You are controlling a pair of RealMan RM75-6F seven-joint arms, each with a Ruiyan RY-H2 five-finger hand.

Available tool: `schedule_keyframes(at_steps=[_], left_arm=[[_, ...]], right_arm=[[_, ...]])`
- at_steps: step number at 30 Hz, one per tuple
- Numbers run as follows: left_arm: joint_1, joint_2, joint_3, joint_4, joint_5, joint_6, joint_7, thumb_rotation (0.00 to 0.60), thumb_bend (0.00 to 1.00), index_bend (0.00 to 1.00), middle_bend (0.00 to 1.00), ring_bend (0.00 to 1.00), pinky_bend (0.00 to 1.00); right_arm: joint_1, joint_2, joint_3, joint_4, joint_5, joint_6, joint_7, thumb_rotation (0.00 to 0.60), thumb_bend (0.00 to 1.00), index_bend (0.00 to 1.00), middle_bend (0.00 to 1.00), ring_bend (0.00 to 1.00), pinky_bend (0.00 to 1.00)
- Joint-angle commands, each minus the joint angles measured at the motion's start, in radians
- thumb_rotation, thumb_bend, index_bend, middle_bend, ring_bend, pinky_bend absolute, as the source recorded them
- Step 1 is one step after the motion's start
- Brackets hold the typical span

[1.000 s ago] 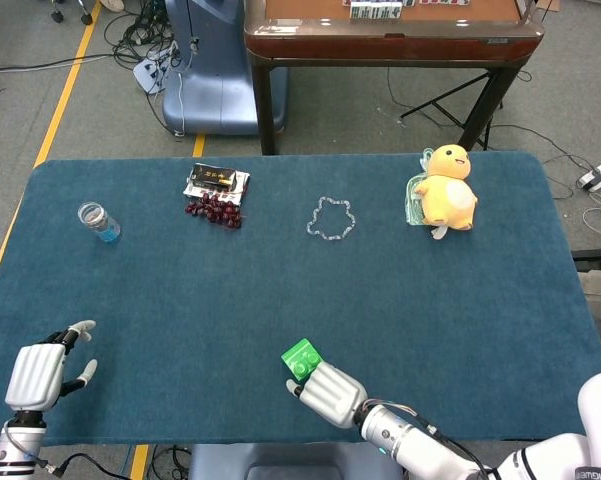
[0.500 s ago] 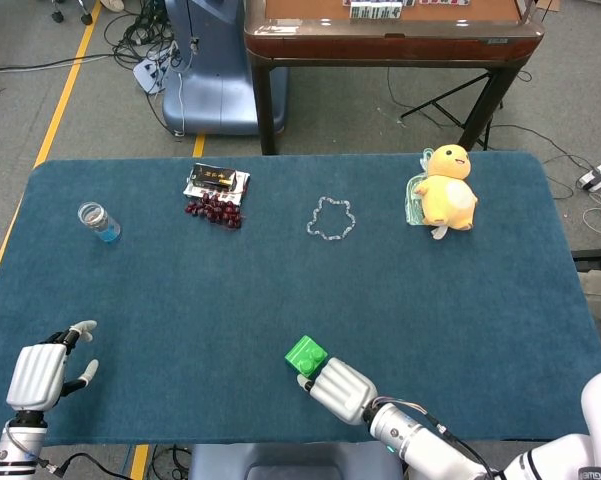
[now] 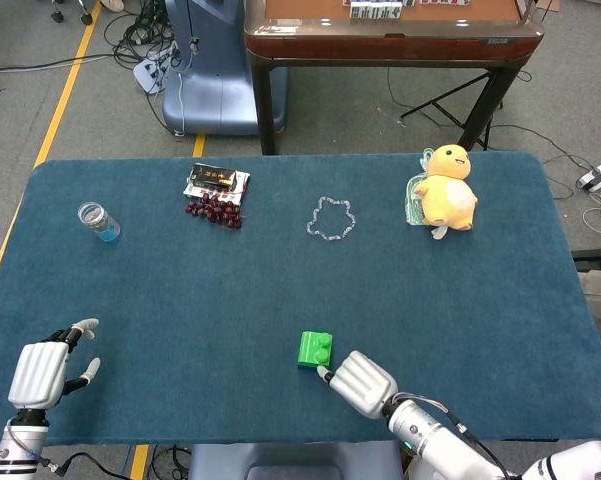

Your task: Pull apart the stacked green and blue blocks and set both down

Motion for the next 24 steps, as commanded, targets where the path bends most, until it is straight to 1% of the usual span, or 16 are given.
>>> schedule_keyframes(at_steps=[1, 9, 18, 22, 24], left_arm=[[0.000, 0.001, 0.000, -0.003, 0.000, 0.000, 0.001, 0.600, 0.31, 0.33, 0.40, 0.43, 0.61], [-0.001, 0.000, 0.003, -0.005, -0.002, -0.006, -0.004, 0.600, 0.32, 0.33, 0.40, 0.43, 0.61], [-0.002, -0.004, 0.006, -0.005, 0.000, -0.009, -0.003, 0.600, 0.32, 0.33, 0.40, 0.43, 0.61], [-0.002, -0.005, 0.007, -0.005, -0.002, -0.011, -0.003, 0.600, 0.31, 0.33, 0.40, 0.43, 0.61], [-0.002, -0.005, 0.007, -0.004, -0.002, -0.012, -0.003, 0.600, 0.31, 0.33, 0.40, 0.43, 0.61]], right_arm=[[-0.005, 0.006, 0.001, 0.005, 0.001, 0.004, 0.011, 0.600, 1.00, 0.19, 1.00, 0.99, 1.00], [-0.019, 0.027, 0.009, 0.022, 0.008, 0.011, 0.049, 0.600, 1.00, 0.19, 1.00, 0.99, 1.00], [-0.023, 0.035, 0.040, 0.055, 0.041, 0.002, 0.104, 0.600, 1.00, 0.19, 1.00, 0.99, 1.00], [-0.031, 0.052, 0.037, 0.049, 0.023, -0.010, 0.149, 0.600, 1.00, 0.21, 1.00, 0.99, 1.00], [-0.041, 0.078, 0.031, 0.032, -0.005, -0.018, 0.200, 0.600, 1.00, 0.23, 1.00, 0.99, 1.00]])
